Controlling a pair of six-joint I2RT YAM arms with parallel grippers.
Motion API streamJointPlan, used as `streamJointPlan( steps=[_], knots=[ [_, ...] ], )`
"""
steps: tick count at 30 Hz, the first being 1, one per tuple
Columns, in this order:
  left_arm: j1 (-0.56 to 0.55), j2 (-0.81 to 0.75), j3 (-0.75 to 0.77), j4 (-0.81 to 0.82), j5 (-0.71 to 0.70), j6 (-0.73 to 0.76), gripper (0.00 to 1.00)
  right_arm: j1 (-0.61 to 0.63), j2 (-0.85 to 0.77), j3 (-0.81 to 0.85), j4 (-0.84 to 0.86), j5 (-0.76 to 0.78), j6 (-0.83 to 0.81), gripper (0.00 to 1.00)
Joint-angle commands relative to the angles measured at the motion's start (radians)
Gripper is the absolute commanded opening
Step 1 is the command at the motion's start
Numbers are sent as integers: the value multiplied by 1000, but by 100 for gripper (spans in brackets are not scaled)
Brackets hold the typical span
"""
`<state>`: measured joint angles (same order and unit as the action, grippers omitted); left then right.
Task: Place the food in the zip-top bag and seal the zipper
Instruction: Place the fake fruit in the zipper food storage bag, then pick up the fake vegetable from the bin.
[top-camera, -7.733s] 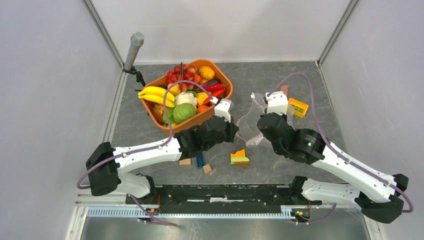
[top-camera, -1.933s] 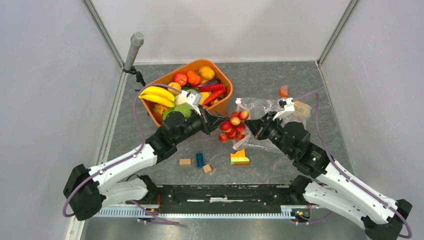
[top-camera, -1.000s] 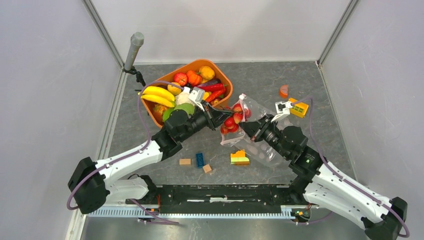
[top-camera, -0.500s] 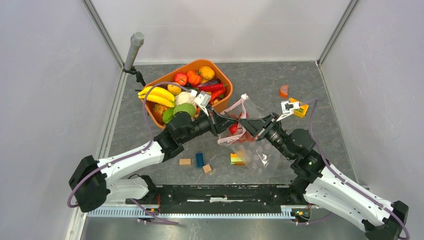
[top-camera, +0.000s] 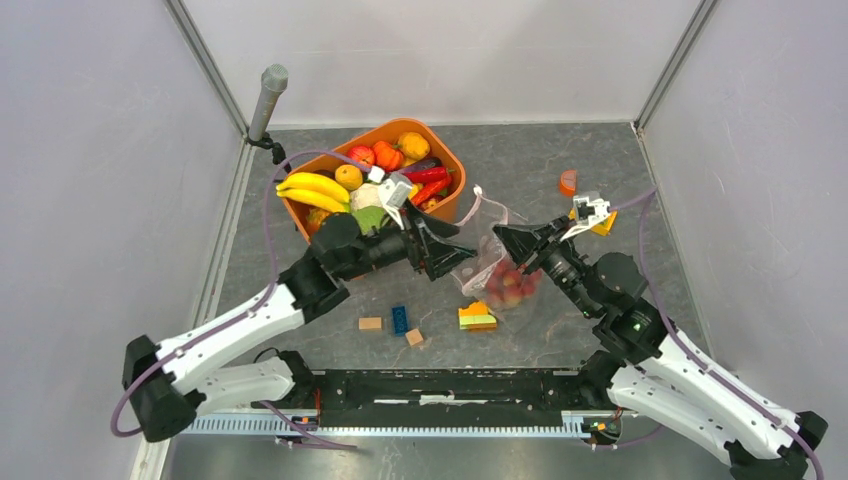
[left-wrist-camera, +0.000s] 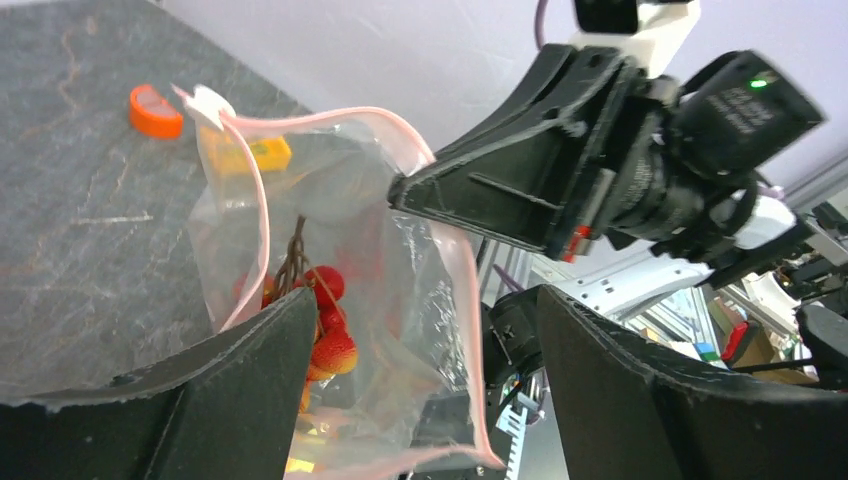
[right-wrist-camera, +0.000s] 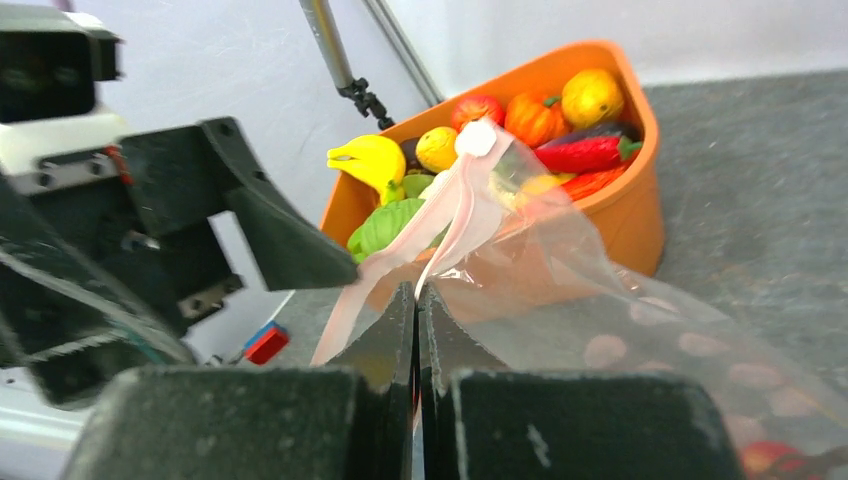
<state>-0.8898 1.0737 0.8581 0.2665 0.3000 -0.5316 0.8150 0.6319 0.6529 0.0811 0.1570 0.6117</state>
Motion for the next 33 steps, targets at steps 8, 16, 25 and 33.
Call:
streamJointPlan(
  steps=[8, 16, 25, 33],
  knots=[
    [-3, -232, 48, -259, -236, 186, 99, -4, -124, 113, -42, 364, -377, 0],
    [12, -195, 66, -505, -638, 203, 100, -4, -112, 43, -96, 309, -347, 0],
    [201, -142, 95, -643, -626, 182, 100, -4, 74, 123, -243, 142, -298, 0],
    [342, -93, 75, -667, -531, 153, 100, -4, 72, 79, -218, 103, -252, 0]
  ],
)
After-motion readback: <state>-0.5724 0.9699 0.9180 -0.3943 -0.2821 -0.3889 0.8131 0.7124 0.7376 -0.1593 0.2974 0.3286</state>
